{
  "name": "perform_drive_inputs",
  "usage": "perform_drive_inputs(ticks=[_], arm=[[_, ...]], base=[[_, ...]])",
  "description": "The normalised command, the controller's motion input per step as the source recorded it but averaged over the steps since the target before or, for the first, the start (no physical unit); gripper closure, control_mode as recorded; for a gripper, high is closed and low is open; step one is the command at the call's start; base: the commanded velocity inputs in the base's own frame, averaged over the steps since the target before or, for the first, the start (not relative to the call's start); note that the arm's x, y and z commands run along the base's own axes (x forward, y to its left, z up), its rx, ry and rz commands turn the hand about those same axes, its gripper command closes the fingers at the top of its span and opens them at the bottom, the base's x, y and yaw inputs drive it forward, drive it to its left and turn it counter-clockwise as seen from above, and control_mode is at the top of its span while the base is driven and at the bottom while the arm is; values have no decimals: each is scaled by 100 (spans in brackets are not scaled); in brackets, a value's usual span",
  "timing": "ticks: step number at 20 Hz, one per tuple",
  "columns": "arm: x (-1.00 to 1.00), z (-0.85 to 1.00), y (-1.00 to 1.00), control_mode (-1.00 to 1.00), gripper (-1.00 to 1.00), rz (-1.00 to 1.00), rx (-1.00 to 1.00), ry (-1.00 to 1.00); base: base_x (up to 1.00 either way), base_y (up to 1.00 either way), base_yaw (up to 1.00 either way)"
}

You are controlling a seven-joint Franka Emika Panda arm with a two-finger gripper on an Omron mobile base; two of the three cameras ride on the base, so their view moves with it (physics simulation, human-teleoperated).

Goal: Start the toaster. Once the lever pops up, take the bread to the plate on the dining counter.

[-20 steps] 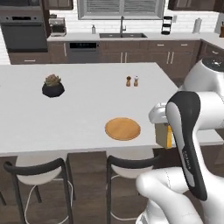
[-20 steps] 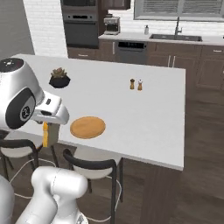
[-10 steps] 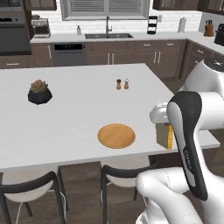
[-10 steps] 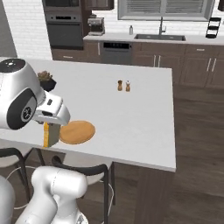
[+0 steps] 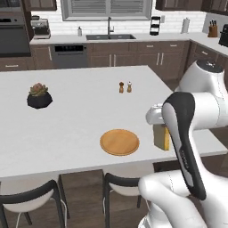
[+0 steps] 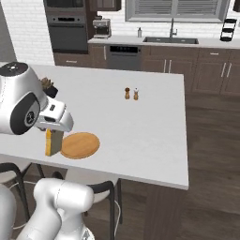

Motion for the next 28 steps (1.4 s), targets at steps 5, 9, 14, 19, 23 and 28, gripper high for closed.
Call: perform_drive_inputs(ticks=[5,9,14,19,23,28], arm=[[83,-29,42,-100,100,0,4,0],[93,-42,14,-100,100,0,12,0],[96,-50,11,-100,100,0,10,0],[88,-60,1,-100,100,0,11,0],[81,-56,0,-100,100,2,12,0],[64,-51,0,-100,100,3,10,0]], base=[[0,0,0],[0,0,0],[0,0,0],[0,0,0],[0,0,0],[0,0,0]])
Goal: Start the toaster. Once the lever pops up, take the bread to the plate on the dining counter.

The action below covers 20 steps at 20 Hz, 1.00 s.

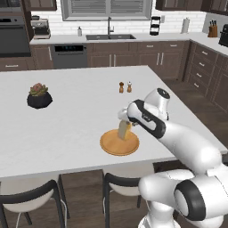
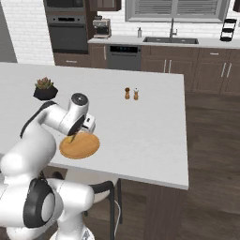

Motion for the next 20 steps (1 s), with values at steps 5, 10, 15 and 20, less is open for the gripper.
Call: perform_drive_inputs(ticks=[5,10,15,20], arm=[[24,-25,3,-100,100,1,5,1],[5,-19,5,-100,100,0,1,0],[0,-23,1,-100,100,0,0,0],[5,-28,2,-100,100,0,0,0]], base=[[0,0,0],[0,0,0],[0,0,0],[0,0,0]])
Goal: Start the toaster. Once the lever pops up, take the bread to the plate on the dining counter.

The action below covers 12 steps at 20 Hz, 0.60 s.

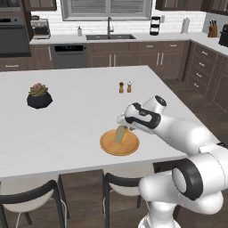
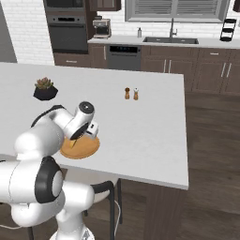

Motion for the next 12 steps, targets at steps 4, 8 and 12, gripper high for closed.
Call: perform_drive_inputs(ticks=[4,8,12], arm=[[19,-14,2,-100,100,0,0,0],[23,-4,0,-100,100,0,0,0],[4,-9,2,-100,-100,0,0,0]], base=[[0,0,0],[0,0,0],[0,0,0]])
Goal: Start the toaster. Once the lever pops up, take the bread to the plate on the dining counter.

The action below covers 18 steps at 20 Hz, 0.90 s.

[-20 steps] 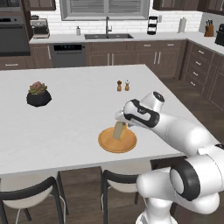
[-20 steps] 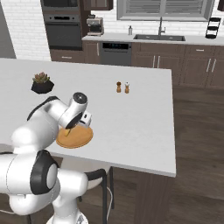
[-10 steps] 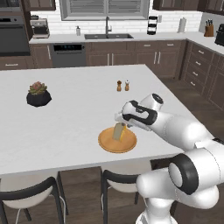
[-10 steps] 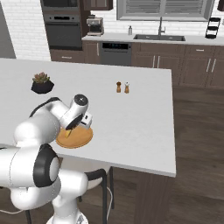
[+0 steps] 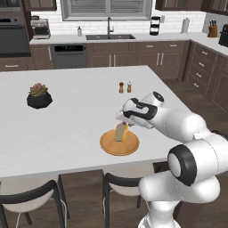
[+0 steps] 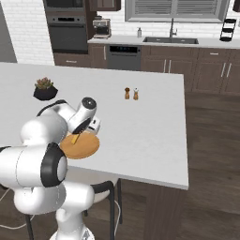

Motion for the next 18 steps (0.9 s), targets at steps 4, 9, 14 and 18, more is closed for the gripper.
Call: perform_drive_inputs(ticks=[4,9,14,18], arm=[[0,0,-5,-100,-100,0,0,-3],[-6,6,-16,-100,-100,0,0,-4],[-16,32,-18,-100,-100,-3,0,-3],[-14,50,-3,-100,-100,-7,0,0]], base=[[0,0,0],[0,0,0],[0,0,0],[0,0,0]])
